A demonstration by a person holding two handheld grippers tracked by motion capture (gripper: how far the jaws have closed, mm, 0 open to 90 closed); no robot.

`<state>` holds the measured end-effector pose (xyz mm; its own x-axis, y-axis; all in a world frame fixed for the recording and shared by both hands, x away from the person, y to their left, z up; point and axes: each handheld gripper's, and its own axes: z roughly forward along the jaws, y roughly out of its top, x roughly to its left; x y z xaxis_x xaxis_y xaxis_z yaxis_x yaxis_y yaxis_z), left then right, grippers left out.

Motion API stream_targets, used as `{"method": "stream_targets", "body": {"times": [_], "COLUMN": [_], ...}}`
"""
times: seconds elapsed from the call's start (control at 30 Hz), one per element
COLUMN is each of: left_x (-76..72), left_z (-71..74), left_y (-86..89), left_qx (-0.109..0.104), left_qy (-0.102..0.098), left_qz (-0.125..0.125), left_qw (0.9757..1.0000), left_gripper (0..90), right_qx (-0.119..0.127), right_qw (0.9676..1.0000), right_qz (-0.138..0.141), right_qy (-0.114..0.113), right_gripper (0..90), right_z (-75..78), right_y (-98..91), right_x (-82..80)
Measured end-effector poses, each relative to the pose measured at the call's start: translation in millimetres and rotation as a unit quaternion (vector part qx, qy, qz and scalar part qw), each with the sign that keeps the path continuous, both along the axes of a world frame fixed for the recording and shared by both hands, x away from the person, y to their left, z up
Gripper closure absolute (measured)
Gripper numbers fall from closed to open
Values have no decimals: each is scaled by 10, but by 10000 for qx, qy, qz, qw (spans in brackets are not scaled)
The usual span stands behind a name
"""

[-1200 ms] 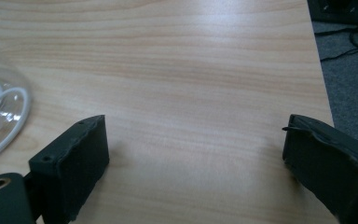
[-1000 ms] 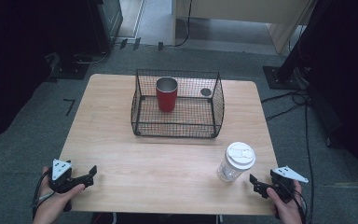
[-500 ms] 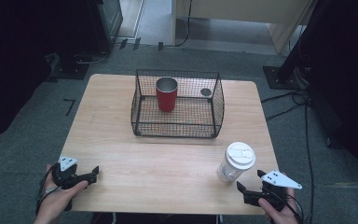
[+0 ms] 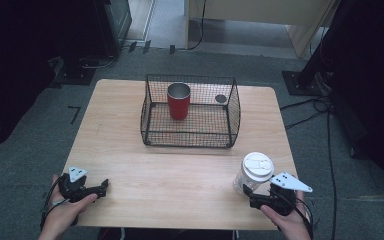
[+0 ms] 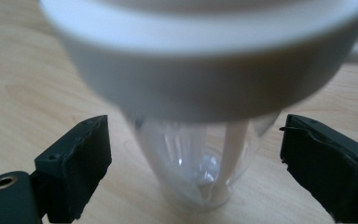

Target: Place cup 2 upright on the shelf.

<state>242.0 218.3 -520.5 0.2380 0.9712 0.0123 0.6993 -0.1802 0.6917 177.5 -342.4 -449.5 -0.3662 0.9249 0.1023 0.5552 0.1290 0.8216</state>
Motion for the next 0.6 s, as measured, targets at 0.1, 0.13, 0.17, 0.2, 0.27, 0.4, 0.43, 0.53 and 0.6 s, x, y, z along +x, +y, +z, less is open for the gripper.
{"method": "stream_targets", "body": {"times": [0.1, 0.13, 0.17, 0.2, 0.27, 0.4, 0.43, 0.53, 0.6], "left_x": [0, 0, 0, 0, -1, -4, -4, -4, -4], "left_z": [0, 0, 0, 0, 1, 2, 2, 1, 1], "left_y": [0, 0, 0, 0, -1, -11, -11, -11, -11], "left_qx": [1, 0, 0, 1, 9, 5, 7, 8, 7], "left_qy": [0, 0, 0, 0, 4, 10, 11, 10, 9], "left_qz": [-1, -1, -1, -4, -27, -66, -67, -67, -70], "left_qw": [10000, 10000, 10000, 10000, 10000, 10000, 10000, 10000, 10000], "left_gripper": [0, 0, 0, 0, 0, 0, 0, 0, 0], "right_qx": [15, -69, -87, -87, -24, 32, 3, -116, -174], "right_qw": [10000, 10000, 9999, 9999, 9999, 9996, 9995, 9992, 9989], "right_qz": [43, -14, -53, -53, -132, -272, -300, -310, -336], "right_qy": [-40, -50, -63, -63, -72, -112, -138, -240, -287], "right_gripper": [86, 87, 90, 90, 110, 139, 144, 162, 166], "right_z": [-4, -20, -29, -29, -35, -44, -48, -52, -49], "right_y": [35, 81, 99, 99, 121, 163, 179, 220, 238], "right_x": [35, 72, 91, 91, 122, 186, 197, 208, 198]}}
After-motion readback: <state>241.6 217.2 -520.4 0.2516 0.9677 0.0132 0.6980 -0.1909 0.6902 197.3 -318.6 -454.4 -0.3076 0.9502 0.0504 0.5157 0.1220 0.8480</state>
